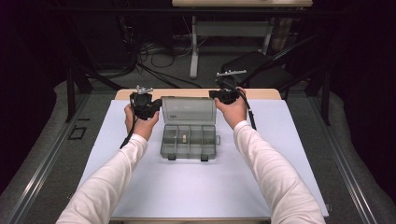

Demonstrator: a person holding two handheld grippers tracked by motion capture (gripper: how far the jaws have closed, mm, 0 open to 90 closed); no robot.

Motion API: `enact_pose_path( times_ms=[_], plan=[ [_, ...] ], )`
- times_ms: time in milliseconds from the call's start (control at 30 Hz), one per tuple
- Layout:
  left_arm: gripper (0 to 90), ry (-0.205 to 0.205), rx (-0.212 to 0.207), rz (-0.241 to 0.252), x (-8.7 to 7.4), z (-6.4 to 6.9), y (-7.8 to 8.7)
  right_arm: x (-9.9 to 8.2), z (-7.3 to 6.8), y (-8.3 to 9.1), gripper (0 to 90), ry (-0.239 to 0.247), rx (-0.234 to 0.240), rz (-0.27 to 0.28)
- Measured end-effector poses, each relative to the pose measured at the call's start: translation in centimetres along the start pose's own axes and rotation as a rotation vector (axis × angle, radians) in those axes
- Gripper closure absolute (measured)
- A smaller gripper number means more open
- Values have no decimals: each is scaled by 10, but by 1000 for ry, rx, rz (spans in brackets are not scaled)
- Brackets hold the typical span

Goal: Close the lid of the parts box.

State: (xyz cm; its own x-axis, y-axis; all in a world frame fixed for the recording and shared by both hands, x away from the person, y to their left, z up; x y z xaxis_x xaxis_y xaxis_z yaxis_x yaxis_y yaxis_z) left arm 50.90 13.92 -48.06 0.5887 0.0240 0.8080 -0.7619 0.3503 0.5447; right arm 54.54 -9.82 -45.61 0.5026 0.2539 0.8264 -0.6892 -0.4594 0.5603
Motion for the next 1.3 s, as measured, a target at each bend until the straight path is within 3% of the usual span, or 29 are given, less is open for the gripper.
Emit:
enact_pose_path(
  times_ms=[200, 367, 633, 800, 967, 1033, 1167, 1300],
  plan=[
    [880, 4, -14, -2, -2, 1, 4, 0, 0, 0, 900, -11, 9, 1],
    [850, 10, -51, -18, -5, -1, 10, -1, -3, 2, 900, -5, 15, 12],
    [744, -12, -97, -29, -13, -4, 27, -3, -4, 2, 900, -13, 23, 18],
    [728, -31, -143, -59, -20, -6, 37, -4, -4, 3, 900, -8, 20, 21],
    [771, -64, -204, -68, -24, -4, 43, -6, -5, 5, 900, 7, 43, 35],
    [808, -81, -210, -80, -26, -3, 43, -7, -5, 6, 900, 12, 48, 31],
    [896, -66, -254, -102, -27, 3, 42, -8, -5, 8, 900, 20, 63, 18],
    [900, -66, -291, -117, -29, 10, 38, -10, -8, 10, 900, 21, 83, 13]
  ],
)
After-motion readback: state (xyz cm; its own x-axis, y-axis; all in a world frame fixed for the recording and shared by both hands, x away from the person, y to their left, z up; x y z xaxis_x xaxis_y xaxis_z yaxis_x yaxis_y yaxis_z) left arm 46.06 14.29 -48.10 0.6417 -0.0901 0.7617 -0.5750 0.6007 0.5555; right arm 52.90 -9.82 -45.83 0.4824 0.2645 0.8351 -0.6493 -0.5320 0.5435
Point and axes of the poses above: each handheld gripper's, and its own axes: y roughly backward along the jaws, x roughly out of its top, z roughly to its right, the point moved 6 cm from there along -y, roughly forward along the jaws, and after that the axes turned 8 degrees about y, right-handed, at the moved point
